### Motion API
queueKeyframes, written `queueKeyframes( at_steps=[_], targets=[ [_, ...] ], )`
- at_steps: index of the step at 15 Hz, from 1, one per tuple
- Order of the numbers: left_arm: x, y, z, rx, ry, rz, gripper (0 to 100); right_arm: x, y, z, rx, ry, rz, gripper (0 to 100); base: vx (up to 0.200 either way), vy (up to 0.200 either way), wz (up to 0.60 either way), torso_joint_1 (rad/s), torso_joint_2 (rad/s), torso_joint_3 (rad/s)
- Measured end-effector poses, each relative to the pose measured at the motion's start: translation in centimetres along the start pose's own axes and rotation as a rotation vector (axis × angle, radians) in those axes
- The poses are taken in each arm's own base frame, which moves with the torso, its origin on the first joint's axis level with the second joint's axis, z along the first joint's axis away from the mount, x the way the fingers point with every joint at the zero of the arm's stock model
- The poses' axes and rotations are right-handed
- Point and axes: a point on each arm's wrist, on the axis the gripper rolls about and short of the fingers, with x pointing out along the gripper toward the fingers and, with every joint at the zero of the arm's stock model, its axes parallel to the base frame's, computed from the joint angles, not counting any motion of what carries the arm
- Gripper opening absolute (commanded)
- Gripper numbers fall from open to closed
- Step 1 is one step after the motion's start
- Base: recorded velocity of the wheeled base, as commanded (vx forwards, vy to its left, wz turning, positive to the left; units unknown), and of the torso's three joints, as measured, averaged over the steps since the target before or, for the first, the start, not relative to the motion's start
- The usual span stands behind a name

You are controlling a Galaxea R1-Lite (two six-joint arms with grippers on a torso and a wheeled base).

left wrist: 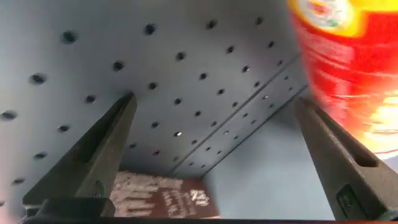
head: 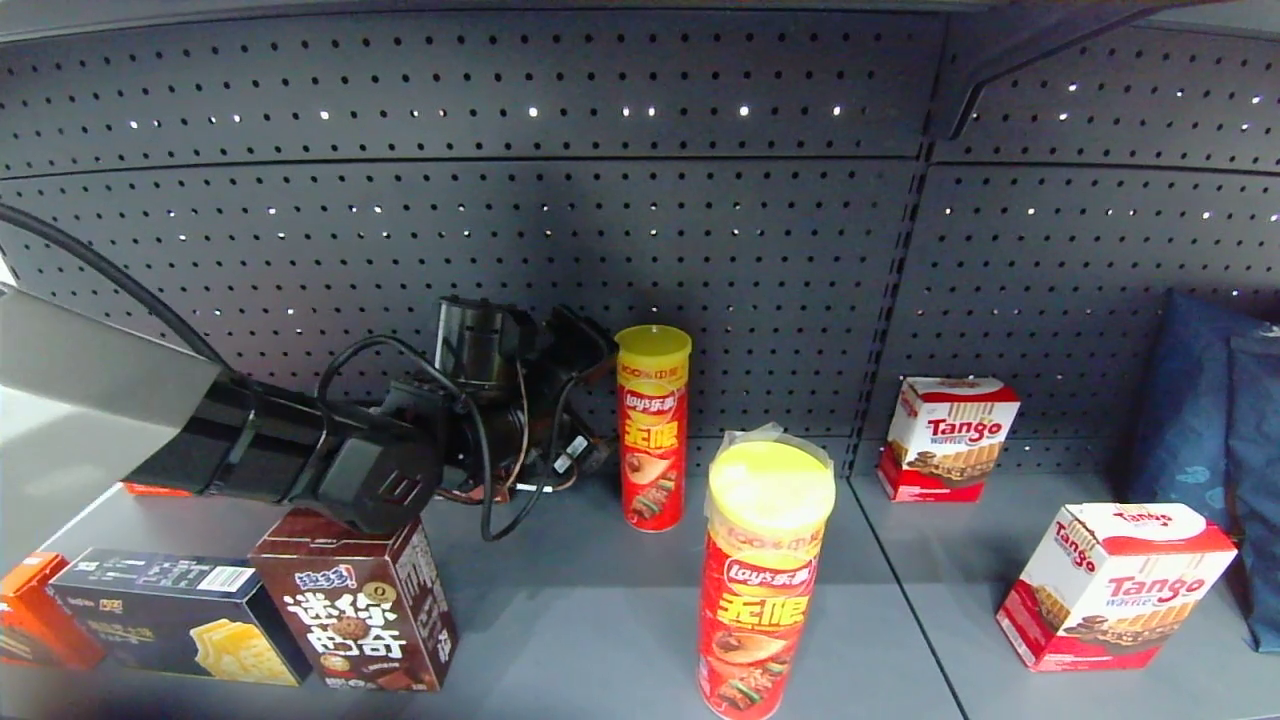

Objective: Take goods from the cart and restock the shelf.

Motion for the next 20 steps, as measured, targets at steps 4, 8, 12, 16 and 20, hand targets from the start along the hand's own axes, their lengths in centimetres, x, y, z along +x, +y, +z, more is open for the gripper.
queueKeyframes(
  at_steps=[4,8,12,16,20],
  targets=[
    [0.4,-0.3,-0.4,0.000,0.014,-0.008,100,0.0,0.0,0.0,0.000,0.000,0.000,100,0.000,0.000,0.00,0.000,0.00,0.000],
    [0.8,-1.2,-0.4,-0.009,0.020,-0.025,100,0.0,0.0,0.0,-0.001,0.000,0.000,100,0.000,0.000,0.00,0.000,0.00,0.000],
    [1.0,-1.7,-0.3,-0.006,0.020,-0.034,100,0.0,0.0,0.0,0.000,0.000,0.000,100,0.000,0.000,0.00,0.000,0.00,0.000],
    [1.0,-2.1,-0.1,0.000,0.018,-0.045,100,0.0,0.0,0.0,0.000,0.000,0.000,100,0.000,0.000,0.00,0.000,0.00,0.000],
    [1.0,-2.4,0.1,0.003,0.014,-0.052,100,0.0,0.0,0.0,-0.001,0.000,0.000,100,0.000,0.000,0.00,0.000,0.00,0.000]
  ],
)
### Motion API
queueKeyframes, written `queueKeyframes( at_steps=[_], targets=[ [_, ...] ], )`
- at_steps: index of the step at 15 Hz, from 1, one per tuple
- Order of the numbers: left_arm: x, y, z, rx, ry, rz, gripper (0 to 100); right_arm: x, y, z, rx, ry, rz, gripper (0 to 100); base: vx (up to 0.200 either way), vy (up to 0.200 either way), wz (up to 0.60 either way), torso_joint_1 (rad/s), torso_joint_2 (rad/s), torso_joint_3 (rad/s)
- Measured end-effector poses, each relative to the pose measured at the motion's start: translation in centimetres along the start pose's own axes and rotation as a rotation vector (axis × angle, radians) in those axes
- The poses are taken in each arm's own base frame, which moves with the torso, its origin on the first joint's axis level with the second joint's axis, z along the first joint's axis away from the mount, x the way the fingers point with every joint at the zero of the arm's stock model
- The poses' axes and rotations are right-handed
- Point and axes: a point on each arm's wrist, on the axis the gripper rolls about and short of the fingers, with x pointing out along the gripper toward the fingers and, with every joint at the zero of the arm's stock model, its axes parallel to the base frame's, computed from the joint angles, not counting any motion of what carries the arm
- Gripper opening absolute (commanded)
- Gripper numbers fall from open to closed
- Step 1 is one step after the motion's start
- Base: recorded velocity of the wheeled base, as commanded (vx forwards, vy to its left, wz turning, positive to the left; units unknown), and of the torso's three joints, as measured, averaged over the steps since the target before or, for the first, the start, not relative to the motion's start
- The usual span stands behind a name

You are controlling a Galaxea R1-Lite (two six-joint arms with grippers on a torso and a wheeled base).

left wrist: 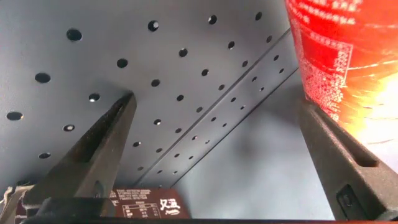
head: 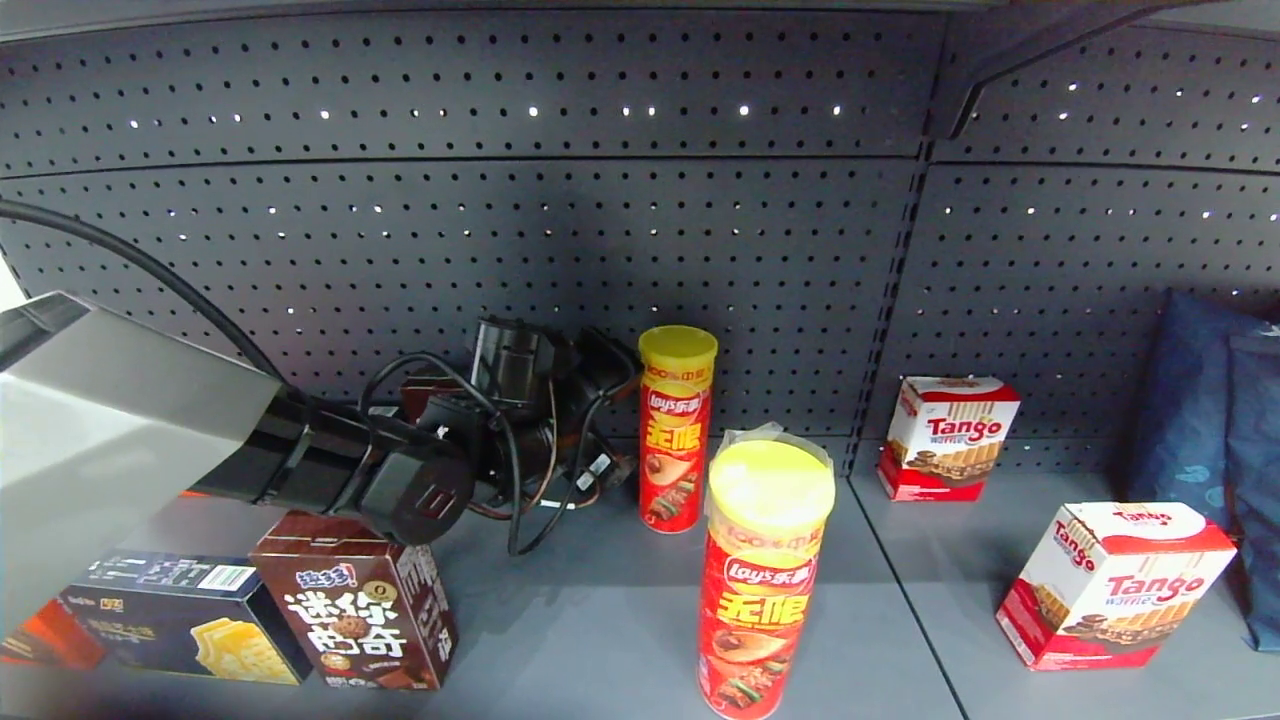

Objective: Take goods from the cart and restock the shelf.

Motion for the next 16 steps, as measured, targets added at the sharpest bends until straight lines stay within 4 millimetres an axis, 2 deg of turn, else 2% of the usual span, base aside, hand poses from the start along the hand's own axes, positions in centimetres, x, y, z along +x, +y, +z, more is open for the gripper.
queueKeyframes(
  at_steps=[13,16],
  targets=[
    [0.33,-1.10,0.77,0.013,-0.018,-0.025,100,0.00,0.00,0.00,0.000,0.000,0.000,100,0.000,0.000,0.00,0.000,0.00,0.000],
    [0.37,-0.74,0.50,0.008,-0.016,-0.016,100,0.00,0.00,0.00,0.000,0.000,0.000,100,0.000,0.000,0.00,0.000,0.00,0.000]
  ],
)
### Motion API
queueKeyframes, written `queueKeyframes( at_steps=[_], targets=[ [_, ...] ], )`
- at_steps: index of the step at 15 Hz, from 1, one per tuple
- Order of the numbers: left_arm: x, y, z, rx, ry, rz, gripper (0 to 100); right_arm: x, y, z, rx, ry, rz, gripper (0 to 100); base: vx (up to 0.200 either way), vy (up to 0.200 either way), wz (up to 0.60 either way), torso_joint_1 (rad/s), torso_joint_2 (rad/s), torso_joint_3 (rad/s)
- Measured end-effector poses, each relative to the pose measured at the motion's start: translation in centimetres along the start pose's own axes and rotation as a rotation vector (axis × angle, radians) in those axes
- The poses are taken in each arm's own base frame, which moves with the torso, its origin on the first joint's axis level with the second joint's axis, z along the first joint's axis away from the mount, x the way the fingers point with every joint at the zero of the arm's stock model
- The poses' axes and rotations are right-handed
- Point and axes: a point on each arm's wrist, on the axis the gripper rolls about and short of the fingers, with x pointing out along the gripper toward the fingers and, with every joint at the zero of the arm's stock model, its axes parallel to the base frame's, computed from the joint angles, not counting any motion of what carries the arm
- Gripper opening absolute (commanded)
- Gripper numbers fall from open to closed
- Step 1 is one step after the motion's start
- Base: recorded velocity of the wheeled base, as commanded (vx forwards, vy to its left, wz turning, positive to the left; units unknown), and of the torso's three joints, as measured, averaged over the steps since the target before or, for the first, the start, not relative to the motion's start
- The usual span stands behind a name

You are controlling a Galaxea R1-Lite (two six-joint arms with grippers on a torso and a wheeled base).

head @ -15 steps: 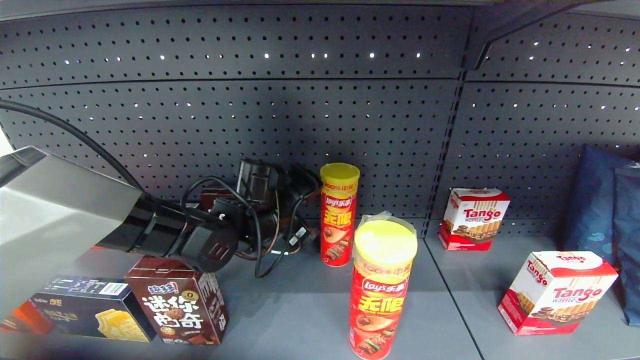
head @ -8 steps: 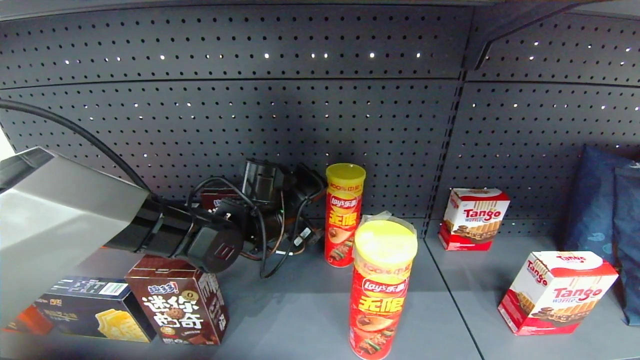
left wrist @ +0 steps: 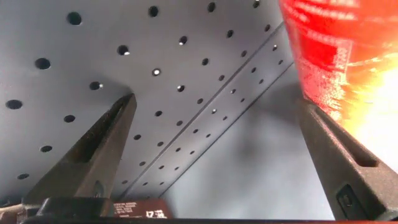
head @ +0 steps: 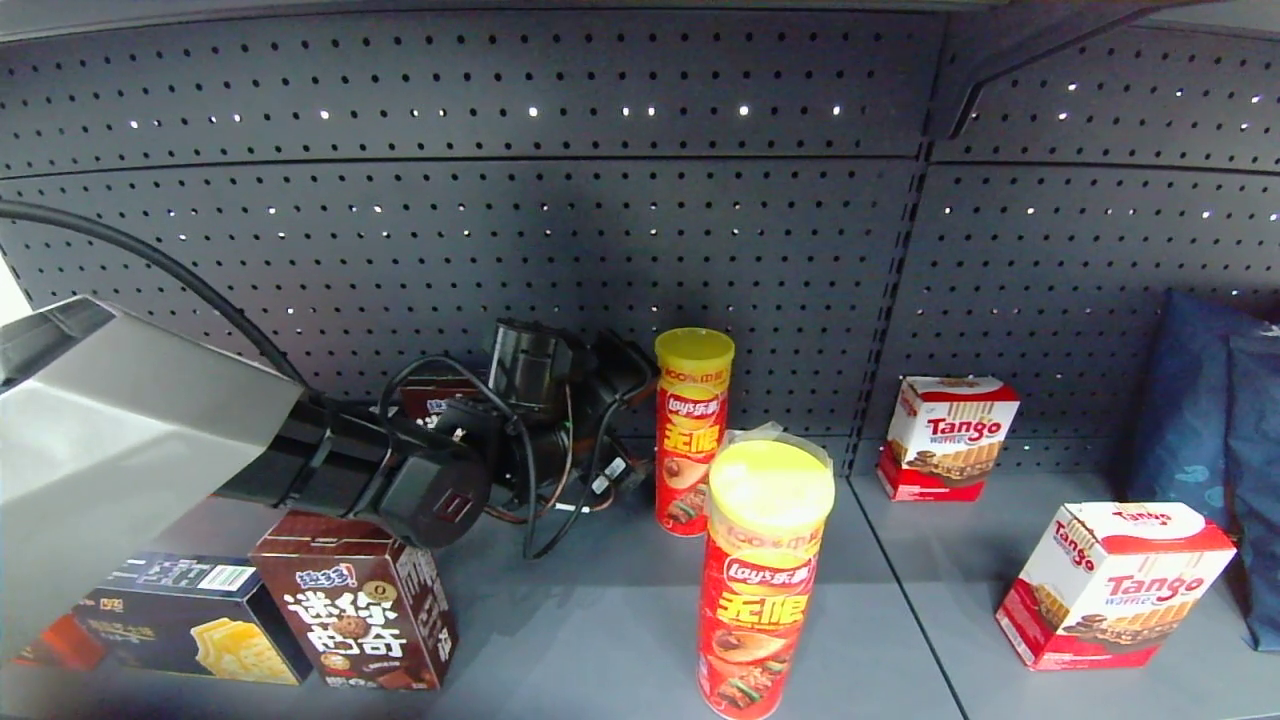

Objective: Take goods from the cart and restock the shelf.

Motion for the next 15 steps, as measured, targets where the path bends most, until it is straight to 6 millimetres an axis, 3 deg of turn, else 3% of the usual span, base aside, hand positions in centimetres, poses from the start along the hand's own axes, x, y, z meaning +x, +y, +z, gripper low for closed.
queueKeyframes(
  at_steps=[6,10,15],
  targets=[
    [-1.5,3.0,0.5,-0.027,-0.037,0.073,100,0.0,0.0,0.0,0.000,0.000,0.000,100,0.000,0.000,0.00,0.000,0.00,0.000],
    [-4.5,5.5,2.5,-0.091,-0.113,0.140,100,0.0,0.0,0.0,0.000,0.000,0.000,100,0.000,0.000,0.00,0.000,0.00,0.000],
    [-9.3,5.7,3.4,-0.230,-0.149,0.194,100,0.0,0.0,0.0,0.000,0.000,0.000,100,0.000,0.000,0.00,0.000,0.00,0.000]
  ],
)
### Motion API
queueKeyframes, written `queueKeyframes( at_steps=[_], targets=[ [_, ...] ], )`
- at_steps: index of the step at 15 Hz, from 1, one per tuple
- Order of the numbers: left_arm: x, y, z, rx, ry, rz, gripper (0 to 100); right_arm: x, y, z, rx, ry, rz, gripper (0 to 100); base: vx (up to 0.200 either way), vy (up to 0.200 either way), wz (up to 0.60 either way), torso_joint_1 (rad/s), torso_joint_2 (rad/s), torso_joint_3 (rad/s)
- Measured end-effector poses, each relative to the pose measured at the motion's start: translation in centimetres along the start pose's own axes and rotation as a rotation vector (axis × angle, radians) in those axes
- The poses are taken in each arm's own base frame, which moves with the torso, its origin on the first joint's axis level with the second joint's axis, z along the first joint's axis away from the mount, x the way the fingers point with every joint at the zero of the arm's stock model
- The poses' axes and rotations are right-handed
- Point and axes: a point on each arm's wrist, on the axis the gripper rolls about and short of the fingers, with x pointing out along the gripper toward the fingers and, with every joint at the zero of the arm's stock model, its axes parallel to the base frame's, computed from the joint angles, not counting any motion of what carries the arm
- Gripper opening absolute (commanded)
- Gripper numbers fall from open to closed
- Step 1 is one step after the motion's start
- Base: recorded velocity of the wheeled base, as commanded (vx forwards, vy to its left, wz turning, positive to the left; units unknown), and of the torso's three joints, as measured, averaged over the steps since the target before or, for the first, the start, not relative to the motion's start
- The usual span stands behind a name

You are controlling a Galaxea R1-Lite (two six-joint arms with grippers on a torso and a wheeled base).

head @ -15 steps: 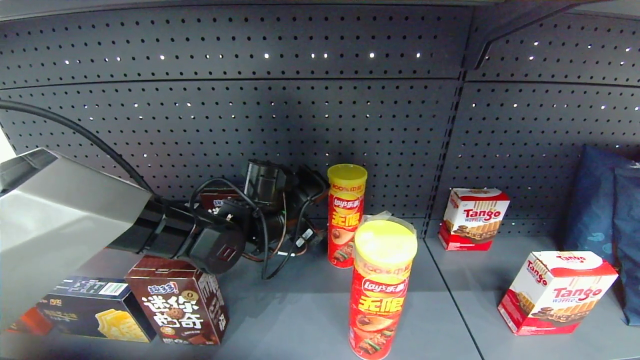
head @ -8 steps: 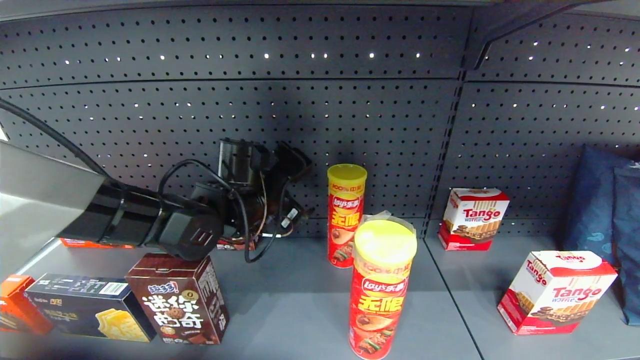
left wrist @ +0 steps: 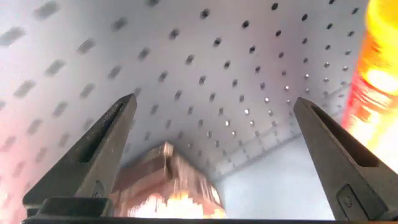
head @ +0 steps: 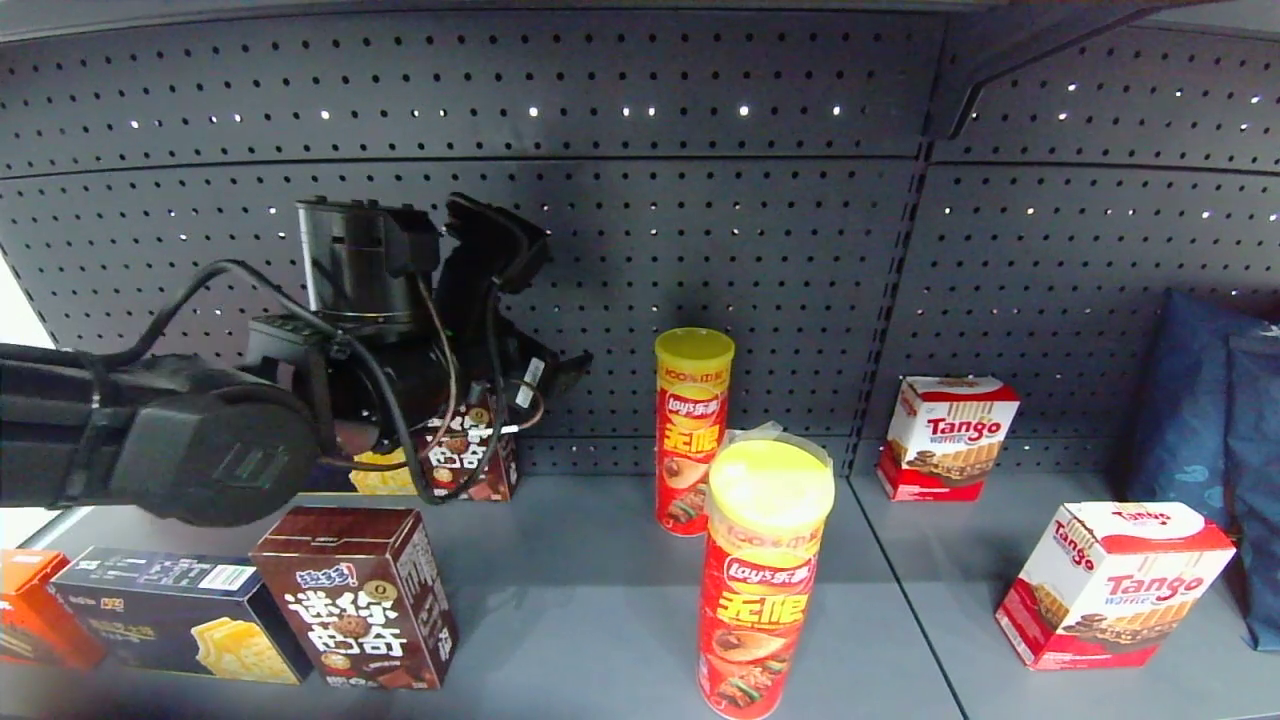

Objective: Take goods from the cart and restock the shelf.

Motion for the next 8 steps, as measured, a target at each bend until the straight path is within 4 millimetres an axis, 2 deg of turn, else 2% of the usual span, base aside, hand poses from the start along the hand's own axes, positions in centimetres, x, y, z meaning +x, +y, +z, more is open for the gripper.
queueKeyframes(
  at_steps=[5,8],
  targets=[
    [-6.9,2.4,2.0,-0.098,-0.103,0.078,100,0.0,0.0,0.0,0.000,0.000,0.000,100,0.000,0.000,0.00,0.000,0.00,0.000],
    [-11.3,3.8,2.0,-0.113,-0.156,0.124,100,0.0,0.0,0.0,0.000,0.000,0.000,100,0.000,0.000,0.00,0.000,0.00,0.000]
  ],
)
